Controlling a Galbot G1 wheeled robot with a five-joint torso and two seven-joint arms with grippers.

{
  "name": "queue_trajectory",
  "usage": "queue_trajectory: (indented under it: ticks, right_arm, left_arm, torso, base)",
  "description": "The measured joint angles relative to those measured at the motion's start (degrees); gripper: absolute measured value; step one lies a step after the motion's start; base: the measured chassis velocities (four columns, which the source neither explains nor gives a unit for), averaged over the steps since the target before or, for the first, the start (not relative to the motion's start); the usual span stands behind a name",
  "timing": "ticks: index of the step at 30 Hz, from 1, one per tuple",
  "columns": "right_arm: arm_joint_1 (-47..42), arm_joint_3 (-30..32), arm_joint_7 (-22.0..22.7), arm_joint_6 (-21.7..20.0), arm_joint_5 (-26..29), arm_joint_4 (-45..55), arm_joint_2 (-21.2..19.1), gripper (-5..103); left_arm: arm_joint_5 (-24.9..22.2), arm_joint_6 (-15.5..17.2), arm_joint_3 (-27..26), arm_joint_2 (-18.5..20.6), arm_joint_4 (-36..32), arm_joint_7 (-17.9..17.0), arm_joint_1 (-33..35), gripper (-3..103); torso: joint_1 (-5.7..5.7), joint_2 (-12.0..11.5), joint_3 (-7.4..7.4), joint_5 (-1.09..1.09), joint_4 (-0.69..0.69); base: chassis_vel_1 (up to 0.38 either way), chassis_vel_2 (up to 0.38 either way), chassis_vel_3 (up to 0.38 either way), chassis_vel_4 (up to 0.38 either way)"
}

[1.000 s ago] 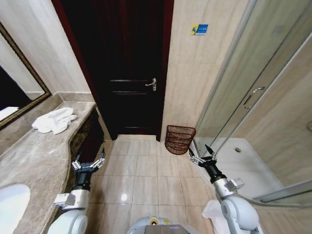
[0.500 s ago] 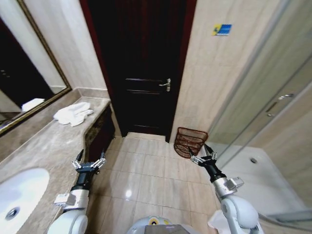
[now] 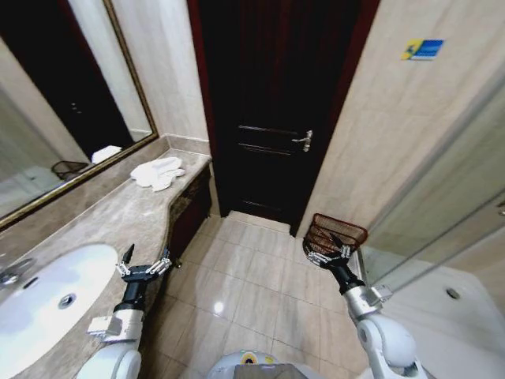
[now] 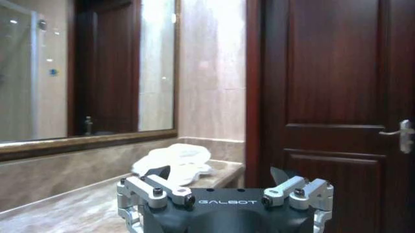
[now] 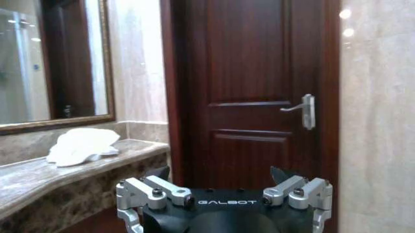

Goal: Discard the used towel into the hamper.

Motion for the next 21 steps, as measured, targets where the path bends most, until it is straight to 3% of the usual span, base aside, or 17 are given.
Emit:
queue_trajectory:
  ticks: [14,21]
  right_arm:
    - [-0.5,0.3,-0.8,0.5,0.1,0.0,-0.1,100]
    - [0.1,0.3,-1.5,0.3,0.4,-0.3,-0.2,100]
  left_arm:
    - [0.3,0.1,0.1,0.0,-1.0,0.1,0.3,100]
    - [0.8,1.0,-0.5,0.9,-1.2,-2.5,0.3,100]
  torso:
    - [0.00,0.0,0.00,-0.01,0.00]
    - [0.00,0.0,0.00,-0.01,0.00]
  base:
    - [0.080,0.073,0.074,0.074]
    - [0.008,0.003,0.004,0.005]
